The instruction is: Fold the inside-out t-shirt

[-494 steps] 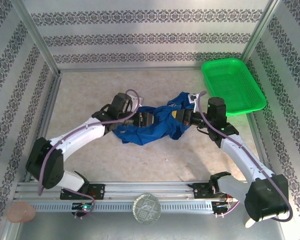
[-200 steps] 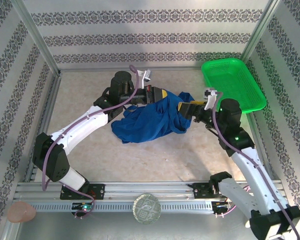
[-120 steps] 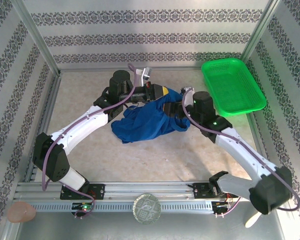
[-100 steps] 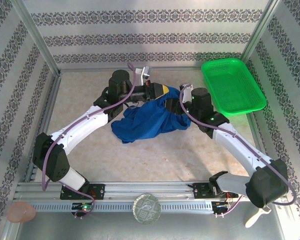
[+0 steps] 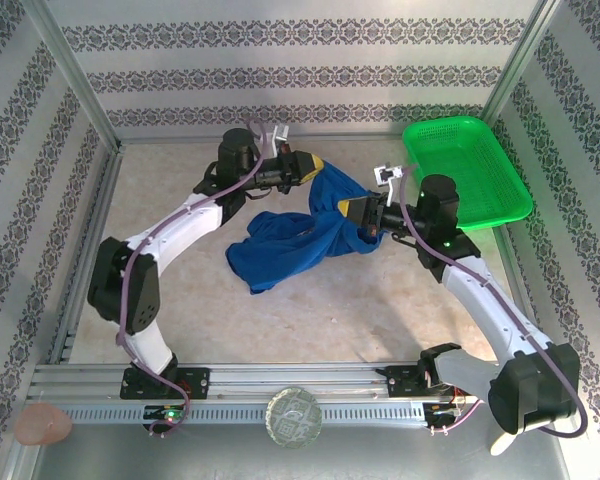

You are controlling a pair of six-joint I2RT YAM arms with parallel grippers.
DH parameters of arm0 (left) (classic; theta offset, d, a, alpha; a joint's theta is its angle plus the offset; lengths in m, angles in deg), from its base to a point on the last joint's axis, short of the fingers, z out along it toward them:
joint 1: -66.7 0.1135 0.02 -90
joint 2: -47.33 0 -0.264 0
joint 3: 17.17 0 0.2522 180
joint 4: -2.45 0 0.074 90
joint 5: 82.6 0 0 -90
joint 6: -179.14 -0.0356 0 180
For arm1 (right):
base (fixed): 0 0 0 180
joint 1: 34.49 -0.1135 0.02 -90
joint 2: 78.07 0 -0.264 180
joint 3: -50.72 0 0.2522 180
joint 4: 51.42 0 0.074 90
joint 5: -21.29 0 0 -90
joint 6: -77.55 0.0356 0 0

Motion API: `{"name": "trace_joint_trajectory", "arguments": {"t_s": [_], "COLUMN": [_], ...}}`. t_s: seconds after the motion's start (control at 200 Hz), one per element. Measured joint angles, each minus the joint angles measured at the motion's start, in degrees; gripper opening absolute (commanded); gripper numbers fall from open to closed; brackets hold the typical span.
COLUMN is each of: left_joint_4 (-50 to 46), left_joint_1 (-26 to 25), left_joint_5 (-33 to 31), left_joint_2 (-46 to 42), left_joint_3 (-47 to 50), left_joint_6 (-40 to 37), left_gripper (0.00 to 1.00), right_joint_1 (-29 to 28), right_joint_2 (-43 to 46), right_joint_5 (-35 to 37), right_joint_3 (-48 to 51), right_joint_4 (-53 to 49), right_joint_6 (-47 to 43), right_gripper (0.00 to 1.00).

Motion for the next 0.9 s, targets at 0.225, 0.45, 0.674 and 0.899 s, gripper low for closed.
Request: {"name": "trace_joint_trajectory", "arguments": {"t_s": [0.225,0.45,0.674,0.899], "left_joint_4": [2.2,2.4,2.6,2.0], "left_joint_1": [3.4,0.0,-7.7,-9.3], "left_joint_5": [-5.7,-8.9,-9.3,-9.5], "left_joint_2": [-1.1,-13.2,-14.6,-9.7], "left_joint_3": [7.1,17.5,15.1,13.0], "left_joint_6": [-1.4,-5.4,-9.8,-12.0], "left_gripper": [0.59,0.62,0.62,0.60], "right_joint_1": [2.4,3.4,3.4,3.4], "right_joint_2": [0.1,-1.2,-1.9,-1.9], "right_joint_5": [-2.6,-2.5,-2.5,-1.8], "right_joint_3": [3.2,5.0,6.1,6.9], "right_joint_4": [3.8,5.9,6.9,7.8], "right_joint_6": [3.3,4.3,5.3,5.6], "right_gripper": [0.00,0.00,0.00,0.00]}}
